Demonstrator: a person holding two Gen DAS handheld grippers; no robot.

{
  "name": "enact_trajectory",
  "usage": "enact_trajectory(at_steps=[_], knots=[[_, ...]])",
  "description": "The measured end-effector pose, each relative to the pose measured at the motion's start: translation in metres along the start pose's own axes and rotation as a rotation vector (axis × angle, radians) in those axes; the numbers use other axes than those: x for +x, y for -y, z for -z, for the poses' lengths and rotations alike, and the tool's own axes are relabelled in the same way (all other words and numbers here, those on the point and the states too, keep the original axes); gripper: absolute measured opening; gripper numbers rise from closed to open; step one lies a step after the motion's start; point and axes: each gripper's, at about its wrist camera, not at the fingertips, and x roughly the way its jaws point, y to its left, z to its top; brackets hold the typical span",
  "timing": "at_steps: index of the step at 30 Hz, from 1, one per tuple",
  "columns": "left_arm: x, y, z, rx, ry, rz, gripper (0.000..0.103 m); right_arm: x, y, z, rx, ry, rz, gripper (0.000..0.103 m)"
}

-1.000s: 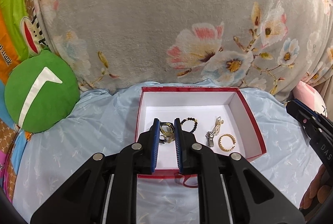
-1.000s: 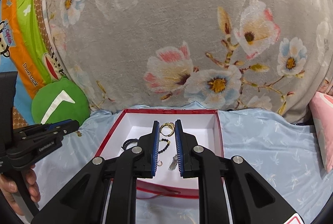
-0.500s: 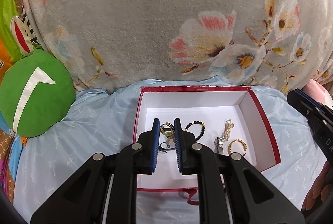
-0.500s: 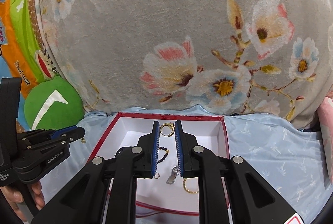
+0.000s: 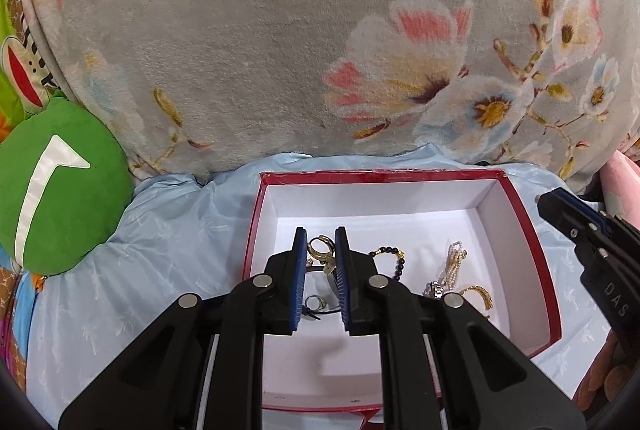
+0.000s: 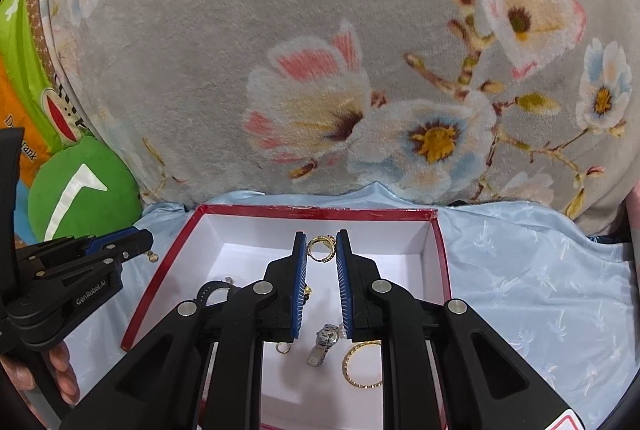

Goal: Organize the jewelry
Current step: 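Carry the gold ring and pendant earring over the red box, then open both tools to drop the ring and earring into the box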

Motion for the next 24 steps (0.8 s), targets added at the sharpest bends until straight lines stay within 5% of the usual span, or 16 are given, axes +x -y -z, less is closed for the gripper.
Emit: enact_trajectory(at_steps=[10,11,12,14,16,24], knots=[[0.025,0.002,-0.005,-0.007,-0.017,-0.025,0.014,0.034,0.006,0.006,0.000,-0.042,0.015,0.015],[0.029,0.001,-0.005,-0.015,-0.021,-0.036,0.017,0.036,0.006,0.007,-0.005,-0.032,0.021,0.019],[0.032,0.000,-0.005,-0.024,-0.027,-0.047,0.020,0.038,0.006,0.007,-0.009,-0.023,0.034,0.036],[0.038,-0.002,-0.005,-0.040,-0.034,-0.047,0.051,0.038,0.006,0.008,-0.006,-0.004,0.065,0.062],[0.036,-0.004,-0.004,-0.053,-0.009,-0.071,0.065,0.034,0.008,0.009,0.003,0.021,0.075,0.066],[0.032,0.001,0.002,-0.029,-0.006,-0.063,0.066,0.026,0.010,0.013,0.023,0.011,0.058,0.070]])
